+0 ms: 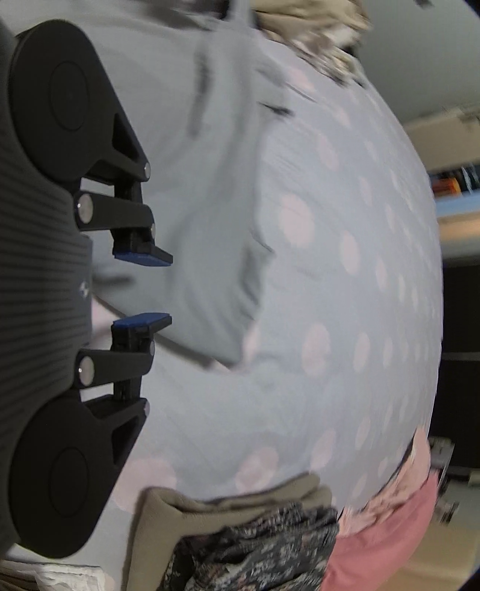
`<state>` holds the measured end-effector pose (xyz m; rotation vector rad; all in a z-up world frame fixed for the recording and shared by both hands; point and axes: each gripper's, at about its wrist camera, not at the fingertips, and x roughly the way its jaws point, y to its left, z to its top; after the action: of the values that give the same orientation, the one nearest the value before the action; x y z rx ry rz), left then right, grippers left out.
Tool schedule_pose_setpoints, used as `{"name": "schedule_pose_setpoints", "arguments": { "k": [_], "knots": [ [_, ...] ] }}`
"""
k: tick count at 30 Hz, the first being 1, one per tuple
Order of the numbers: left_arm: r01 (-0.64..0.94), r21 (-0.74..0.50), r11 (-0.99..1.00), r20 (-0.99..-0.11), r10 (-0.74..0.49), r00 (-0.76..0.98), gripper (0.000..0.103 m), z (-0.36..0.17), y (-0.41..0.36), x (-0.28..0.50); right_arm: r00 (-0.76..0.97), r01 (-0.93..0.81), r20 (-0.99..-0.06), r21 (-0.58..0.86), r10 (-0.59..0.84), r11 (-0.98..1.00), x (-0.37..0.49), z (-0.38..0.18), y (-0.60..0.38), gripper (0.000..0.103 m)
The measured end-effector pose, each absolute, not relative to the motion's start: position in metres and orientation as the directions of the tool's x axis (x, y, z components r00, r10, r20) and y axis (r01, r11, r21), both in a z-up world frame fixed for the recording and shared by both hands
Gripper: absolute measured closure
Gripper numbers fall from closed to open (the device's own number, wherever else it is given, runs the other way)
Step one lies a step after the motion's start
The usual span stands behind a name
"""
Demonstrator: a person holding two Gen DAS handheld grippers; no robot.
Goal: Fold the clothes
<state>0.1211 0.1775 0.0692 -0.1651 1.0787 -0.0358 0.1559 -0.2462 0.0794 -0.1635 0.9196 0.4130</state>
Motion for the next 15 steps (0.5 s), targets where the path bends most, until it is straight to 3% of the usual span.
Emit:
{"name": "schedule_pose_setpoints", "arguments": {
  "k": [2,4,5,10,15],
  "knots": [
    [-0.054,-0.159,0.986,-0.873,-0.115,0.473,0.068,0.067,0.178,0.121,0.528,-0.463,-0.806,-0.007,0.269,0.886,0.142,0.07,-0.242,0.067],
    [-0.055,-0.16,0.986,-0.872,-0.115,0.475,0.083,0.066,0.179,0.122,0.523,-0.502,-0.813,-0.054,0.254,0.863,0.13,0.061,-0.239,0.066],
    [-0.058,-0.161,0.985,-0.872,-0.115,0.476,0.086,0.066,0.179,0.122,0.524,-0.518,-0.816,-0.078,0.244,0.852,0.125,0.057,-0.237,0.066],
    [-0.065,-0.161,0.985,-0.87,-0.111,0.48,0.09,0.068,0.177,0.123,0.532,-0.599,-0.816,-0.177,0.223,0.781,0.111,0.044,-0.221,0.066],
    [-0.059,-0.157,0.986,-0.868,-0.109,0.484,0.092,0.071,0.176,0.125,0.604,-0.672,-0.784,-0.405,0.144,0.62,0.097,0.024,-0.191,0.068]
  ]
}}
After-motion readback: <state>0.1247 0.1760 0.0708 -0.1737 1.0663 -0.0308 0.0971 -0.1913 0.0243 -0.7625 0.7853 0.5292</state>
